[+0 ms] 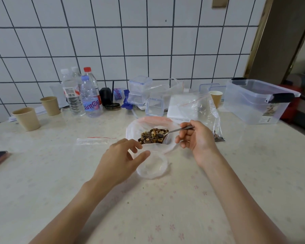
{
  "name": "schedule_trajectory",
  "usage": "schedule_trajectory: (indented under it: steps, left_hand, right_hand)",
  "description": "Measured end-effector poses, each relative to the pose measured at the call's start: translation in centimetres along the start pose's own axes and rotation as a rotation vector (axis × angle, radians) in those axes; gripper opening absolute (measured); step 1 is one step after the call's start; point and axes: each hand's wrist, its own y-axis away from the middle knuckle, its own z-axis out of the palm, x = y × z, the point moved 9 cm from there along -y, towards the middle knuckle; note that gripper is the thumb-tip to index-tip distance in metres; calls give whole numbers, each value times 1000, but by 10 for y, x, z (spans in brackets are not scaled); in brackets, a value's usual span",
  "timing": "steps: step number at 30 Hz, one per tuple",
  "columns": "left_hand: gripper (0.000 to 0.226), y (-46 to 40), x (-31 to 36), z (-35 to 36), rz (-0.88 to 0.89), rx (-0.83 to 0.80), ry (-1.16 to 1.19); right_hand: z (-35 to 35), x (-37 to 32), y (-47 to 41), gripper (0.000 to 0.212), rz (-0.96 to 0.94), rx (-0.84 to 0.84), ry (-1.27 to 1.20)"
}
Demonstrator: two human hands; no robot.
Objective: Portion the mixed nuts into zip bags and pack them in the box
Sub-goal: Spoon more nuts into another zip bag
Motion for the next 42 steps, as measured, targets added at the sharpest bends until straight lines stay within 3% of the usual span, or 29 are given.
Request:
schedule_trajectory:
  steps: [6,9,15,21,25,33,39,42]
  left_hand:
    - [25,-1,-9,7,-50,-56,-32]
    - [14,-3,-16,13,-97,-90,64]
    - [15,-7,-19,19,-130,-220,276]
    - [18,-6,-14,18,-81,-292,232]
    - [18,-8,-11,13,-51,-255,222]
    - [29,-11,-14,-3,-76,-137,280]
    - [40,-17,-43,-27,-252,186,191]
    - [54,-16,-50,-19,-291,193,199]
  right_hand:
    - [4,-4,7,38,12,-107,103]
    - [8,-8,10,39,-20,-134,208]
    - [27,-38,31,46,-355,-225,392]
    - [49,-43,57,45,-565,-383,447]
    - [42,-49,52,45,-553,-321,299]
    - [-4,-19,11,41,-231,79,102]
    - [-2,-14,6,38,-271,72,301]
    - [8,-16,12,40,-382,52,514]
